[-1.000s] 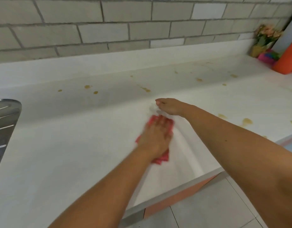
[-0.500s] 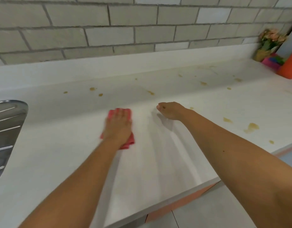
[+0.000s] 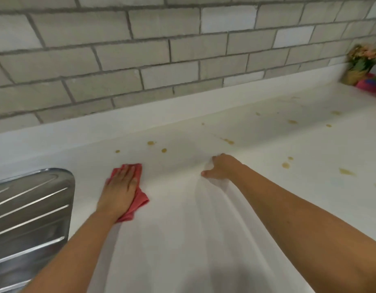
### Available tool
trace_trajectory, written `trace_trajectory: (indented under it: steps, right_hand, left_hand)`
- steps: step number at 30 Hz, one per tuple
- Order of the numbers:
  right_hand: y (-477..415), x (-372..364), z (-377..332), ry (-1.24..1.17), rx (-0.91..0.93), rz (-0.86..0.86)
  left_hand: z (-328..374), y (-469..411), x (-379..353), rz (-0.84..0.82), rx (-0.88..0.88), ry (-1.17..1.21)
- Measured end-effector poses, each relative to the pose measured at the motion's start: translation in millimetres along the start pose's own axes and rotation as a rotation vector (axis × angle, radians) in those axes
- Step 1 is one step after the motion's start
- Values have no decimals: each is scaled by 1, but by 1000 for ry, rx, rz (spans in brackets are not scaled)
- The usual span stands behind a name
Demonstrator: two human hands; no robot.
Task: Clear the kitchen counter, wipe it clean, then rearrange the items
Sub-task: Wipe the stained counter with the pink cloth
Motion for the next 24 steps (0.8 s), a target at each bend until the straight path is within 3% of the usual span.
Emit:
trace_trajectory:
  steps: [5,10,13,17,19,21,24]
  right_hand:
    - [-6,-4,-3,62,-18,22]
    - [-9,-13,-1,57,-25,49]
    - [-12,-12,-1,52,-41,42]
    - [-9,-11,-1,64,-24,39]
    - [-7,-12,-2,81,-14,36]
    - [-5,-11,-2,87,-8,38]
    - [-4,-13,-3,85,-8,29]
  left_hand:
    - [-104,-62,6,125,373,27]
    - [-118,-105,10,65,575,66]
    - [-61,-137,3,72,403,36]
    - [79,-119,-5,59,-185,88]
    - [106,-77,10,160,-414,156]
    - [62,-64,14,119,-297,315]
    - [-51,-71,18,183,26,247]
Point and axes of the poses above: each hand's wrist, its own y-axis away from the middle knuckle, its own x-axis out of the back of the hand, z = x × y, the point moved 9 cm from there along -y, towards the middle knuckle, and after that the axes turned 7 degrees about -x, right-handed, at the moved point
